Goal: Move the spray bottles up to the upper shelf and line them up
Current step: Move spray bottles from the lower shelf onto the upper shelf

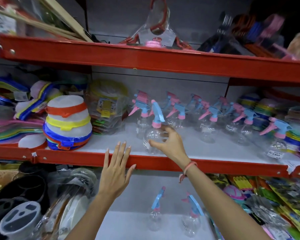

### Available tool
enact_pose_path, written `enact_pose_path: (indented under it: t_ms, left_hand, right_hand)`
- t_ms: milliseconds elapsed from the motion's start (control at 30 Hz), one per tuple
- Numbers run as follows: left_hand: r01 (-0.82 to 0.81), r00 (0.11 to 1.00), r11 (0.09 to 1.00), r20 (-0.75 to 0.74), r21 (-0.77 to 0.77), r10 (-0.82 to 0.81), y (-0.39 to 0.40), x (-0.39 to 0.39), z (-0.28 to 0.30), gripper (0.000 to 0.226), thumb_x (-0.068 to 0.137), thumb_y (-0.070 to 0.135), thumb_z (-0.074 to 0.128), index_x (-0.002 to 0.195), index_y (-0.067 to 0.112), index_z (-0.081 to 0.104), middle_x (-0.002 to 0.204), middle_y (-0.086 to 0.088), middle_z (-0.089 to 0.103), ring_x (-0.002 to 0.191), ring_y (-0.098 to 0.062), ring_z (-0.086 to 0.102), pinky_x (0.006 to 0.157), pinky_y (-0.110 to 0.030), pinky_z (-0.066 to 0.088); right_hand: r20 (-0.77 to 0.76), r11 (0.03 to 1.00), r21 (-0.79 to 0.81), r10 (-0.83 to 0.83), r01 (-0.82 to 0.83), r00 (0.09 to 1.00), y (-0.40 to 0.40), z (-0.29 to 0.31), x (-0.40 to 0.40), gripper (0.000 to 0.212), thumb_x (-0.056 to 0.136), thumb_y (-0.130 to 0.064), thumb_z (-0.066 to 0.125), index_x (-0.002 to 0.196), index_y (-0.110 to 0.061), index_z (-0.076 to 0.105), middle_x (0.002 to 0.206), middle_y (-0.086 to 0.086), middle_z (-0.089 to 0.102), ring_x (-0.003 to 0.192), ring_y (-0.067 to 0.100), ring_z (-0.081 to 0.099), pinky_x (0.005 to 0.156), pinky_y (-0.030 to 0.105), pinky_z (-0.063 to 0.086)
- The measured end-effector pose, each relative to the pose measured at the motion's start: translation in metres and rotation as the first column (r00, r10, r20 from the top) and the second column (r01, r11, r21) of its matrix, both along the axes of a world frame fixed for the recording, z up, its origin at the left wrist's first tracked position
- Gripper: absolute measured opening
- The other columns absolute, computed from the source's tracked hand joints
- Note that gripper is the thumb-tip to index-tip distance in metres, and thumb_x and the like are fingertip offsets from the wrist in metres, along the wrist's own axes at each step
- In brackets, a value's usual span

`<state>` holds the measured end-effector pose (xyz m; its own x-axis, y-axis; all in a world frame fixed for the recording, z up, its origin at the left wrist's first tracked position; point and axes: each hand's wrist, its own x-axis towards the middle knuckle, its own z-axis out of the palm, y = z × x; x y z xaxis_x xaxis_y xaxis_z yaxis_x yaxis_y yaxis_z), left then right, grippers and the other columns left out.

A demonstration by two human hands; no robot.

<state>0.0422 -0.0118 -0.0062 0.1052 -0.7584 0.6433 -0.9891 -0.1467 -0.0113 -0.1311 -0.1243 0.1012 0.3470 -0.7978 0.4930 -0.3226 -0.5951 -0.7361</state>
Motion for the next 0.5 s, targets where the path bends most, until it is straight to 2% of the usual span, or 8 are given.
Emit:
enact_pose_path:
  t_ms: [233, 367, 433, 500]
  left_hand:
    - [0.009, 1.000, 0.999, 0.015, -0.031, -0.009, -0.006, 0.004, -0.006, 0.066, 0.098, 0.049, 0.033, 0.153, 0.013, 0.027, 0.160, -0.010, 0.028, 0.149, -0.028, 0.022, 0.117, -0.055, 0.020]
    - [0.010, 1.000, 1.000, 0.021, -0.030, -0.010, -0.008, 0.006, -0.008, 0.066, 0.098, 0.049, 0.033, 0.153, 0.014, 0.024, 0.161, -0.010, 0.025, 0.150, -0.027, 0.020, 0.118, -0.055, 0.019]
    - [0.013, 1.000, 0.999, 0.023, -0.033, -0.013, -0.008, 0.007, -0.009, 0.067, 0.098, 0.050, 0.033, 0.154, 0.014, 0.024, 0.161, -0.010, 0.025, 0.150, -0.028, 0.019, 0.118, -0.055, 0.018]
    - [0.017, 1.000, 0.999, 0.023, -0.034, -0.016, -0.009, 0.007, -0.008, 0.067, 0.098, 0.050, 0.033, 0.154, 0.014, 0.023, 0.161, -0.010, 0.024, 0.150, -0.028, 0.019, 0.118, -0.055, 0.018]
  right_hand:
    - [-0.075, 1.000, 0.024, -0.009, 0.011, 0.997, -0.016, -0.019, 0.018, 0.069, 0.067, -0.037, 0.081, 0.128, -0.016, 0.056, 0.124, 0.004, 0.062, 0.106, 0.019, 0.060, 0.090, 0.032, 0.053]
    - [-0.057, 0.999, 0.054, 0.007, -0.004, 0.998, -0.014, -0.023, 0.019, 0.083, 0.066, -0.043, 0.082, 0.136, -0.016, 0.046, 0.133, 0.004, 0.057, 0.121, 0.020, 0.055, 0.098, 0.032, 0.048]
    - [-0.023, 0.997, 0.040, -0.065, 0.065, 0.998, -0.008, -0.025, 0.024, 0.098, 0.058, -0.055, 0.083, 0.137, -0.017, 0.039, 0.135, 0.005, 0.051, 0.123, 0.020, 0.049, 0.098, 0.032, 0.046]
    - [-0.006, 0.983, -0.013, -0.182, 0.182, 0.983, -0.002, -0.025, 0.032, 0.101, 0.053, -0.063, 0.081, 0.131, -0.014, 0.040, 0.129, 0.008, 0.048, 0.120, 0.024, 0.047, 0.096, 0.034, 0.047]
